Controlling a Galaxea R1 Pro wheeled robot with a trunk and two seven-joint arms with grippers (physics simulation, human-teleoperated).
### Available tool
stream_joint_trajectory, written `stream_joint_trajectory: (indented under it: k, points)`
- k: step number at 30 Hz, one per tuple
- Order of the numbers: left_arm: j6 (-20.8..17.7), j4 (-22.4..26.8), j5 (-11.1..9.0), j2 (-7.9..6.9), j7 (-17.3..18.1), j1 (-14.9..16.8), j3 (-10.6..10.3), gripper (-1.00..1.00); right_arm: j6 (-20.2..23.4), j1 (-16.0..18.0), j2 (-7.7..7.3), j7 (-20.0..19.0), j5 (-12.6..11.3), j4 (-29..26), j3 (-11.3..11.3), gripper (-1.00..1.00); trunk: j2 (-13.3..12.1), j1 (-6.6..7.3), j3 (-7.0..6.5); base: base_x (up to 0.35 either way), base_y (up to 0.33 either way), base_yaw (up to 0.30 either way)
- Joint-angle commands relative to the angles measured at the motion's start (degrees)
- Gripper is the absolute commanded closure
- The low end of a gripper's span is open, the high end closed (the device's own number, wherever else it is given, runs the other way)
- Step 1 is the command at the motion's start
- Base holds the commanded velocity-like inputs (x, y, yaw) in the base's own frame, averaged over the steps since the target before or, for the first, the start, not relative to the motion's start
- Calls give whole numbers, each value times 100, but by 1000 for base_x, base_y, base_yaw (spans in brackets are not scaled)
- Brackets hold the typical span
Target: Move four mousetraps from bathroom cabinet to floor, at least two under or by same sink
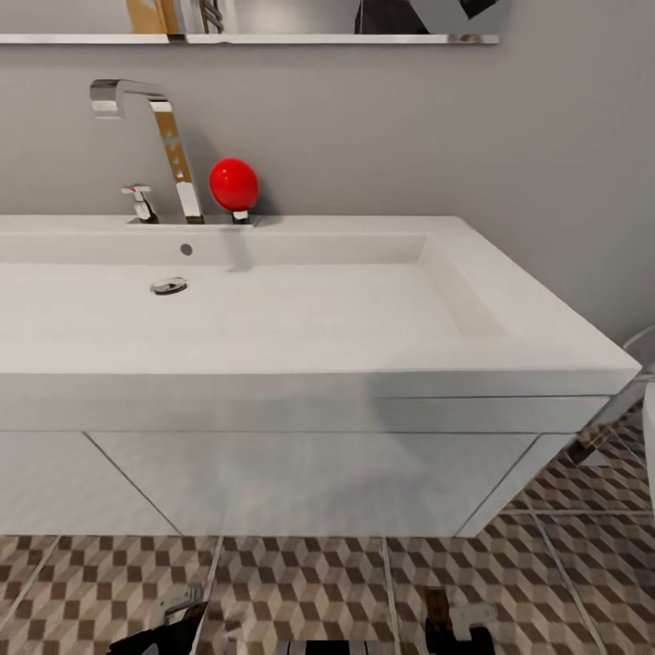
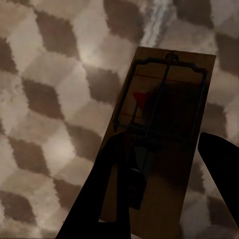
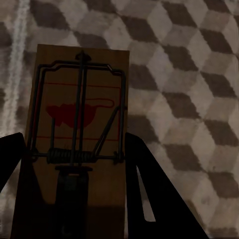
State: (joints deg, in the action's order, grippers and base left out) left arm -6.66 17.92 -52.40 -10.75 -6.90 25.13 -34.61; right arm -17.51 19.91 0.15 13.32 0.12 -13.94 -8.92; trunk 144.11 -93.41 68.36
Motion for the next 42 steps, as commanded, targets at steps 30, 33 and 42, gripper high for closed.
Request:
stream_joint_trajectory:
  k: [30, 33, 42]
  points:
    - [-19, 26, -61, -8, -39, 1, -37, 100, 529, 13, 12, 22, 6, -74, -48, 100, 30, -53, 470, 0, 0, 0]
    - [-19, 26, -62, -7, -39, 1, -37, 100, 529, 13, 12, 22, 6, -74, -48, 100, 30, -53, 470, 0, 0, 0]
    - [-61, 39, -71, -17, 16, 1, -59, 100, 582, 95, 13, 22, 14, -142, -57, 100, 30, -53, 470, 0, 0, 0]
